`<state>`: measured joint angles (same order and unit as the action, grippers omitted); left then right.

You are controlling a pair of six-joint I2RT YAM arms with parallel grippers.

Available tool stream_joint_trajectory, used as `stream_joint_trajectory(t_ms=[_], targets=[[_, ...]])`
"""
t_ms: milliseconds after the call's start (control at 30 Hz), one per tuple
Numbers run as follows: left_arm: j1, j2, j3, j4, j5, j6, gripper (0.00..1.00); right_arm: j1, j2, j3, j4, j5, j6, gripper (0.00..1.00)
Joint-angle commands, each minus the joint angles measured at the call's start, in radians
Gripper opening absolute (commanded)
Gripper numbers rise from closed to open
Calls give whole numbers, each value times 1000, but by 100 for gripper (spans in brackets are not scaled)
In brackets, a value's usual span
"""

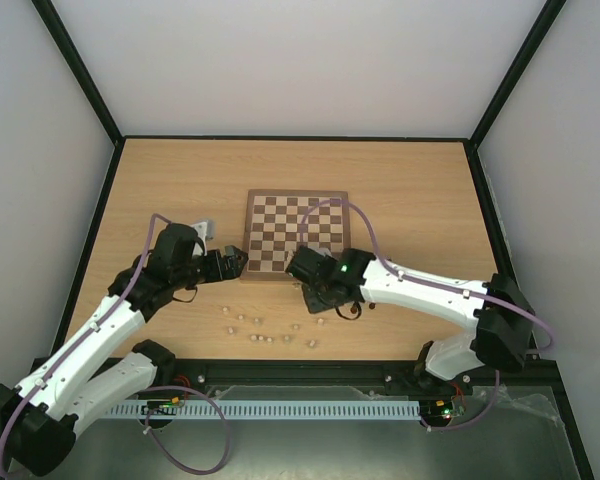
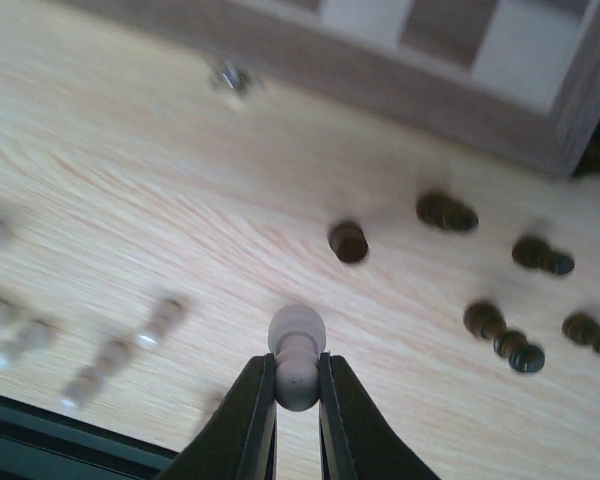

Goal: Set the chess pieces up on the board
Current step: Pick up the chess piece at the center of the board, then place the chess piece on the chessboard.

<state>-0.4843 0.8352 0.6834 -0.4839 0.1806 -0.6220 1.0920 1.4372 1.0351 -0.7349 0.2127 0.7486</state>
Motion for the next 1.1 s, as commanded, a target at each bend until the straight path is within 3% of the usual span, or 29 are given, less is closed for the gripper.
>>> stream_joint_trajectory(t_ms=[0, 167, 500, 1067], targets=[[-2, 17, 32, 20, 4, 26, 100, -56, 81, 159, -146, 52, -106, 10], [-1, 37, 42, 34, 19, 34, 99, -177, 210, 305, -137, 36, -224, 10], [12, 43, 75, 3, 32, 72, 99, -293, 440, 540, -174, 53, -328, 10], [29, 40, 66, -1, 52, 74, 99, -331, 564, 551, -114, -40, -372, 11]])
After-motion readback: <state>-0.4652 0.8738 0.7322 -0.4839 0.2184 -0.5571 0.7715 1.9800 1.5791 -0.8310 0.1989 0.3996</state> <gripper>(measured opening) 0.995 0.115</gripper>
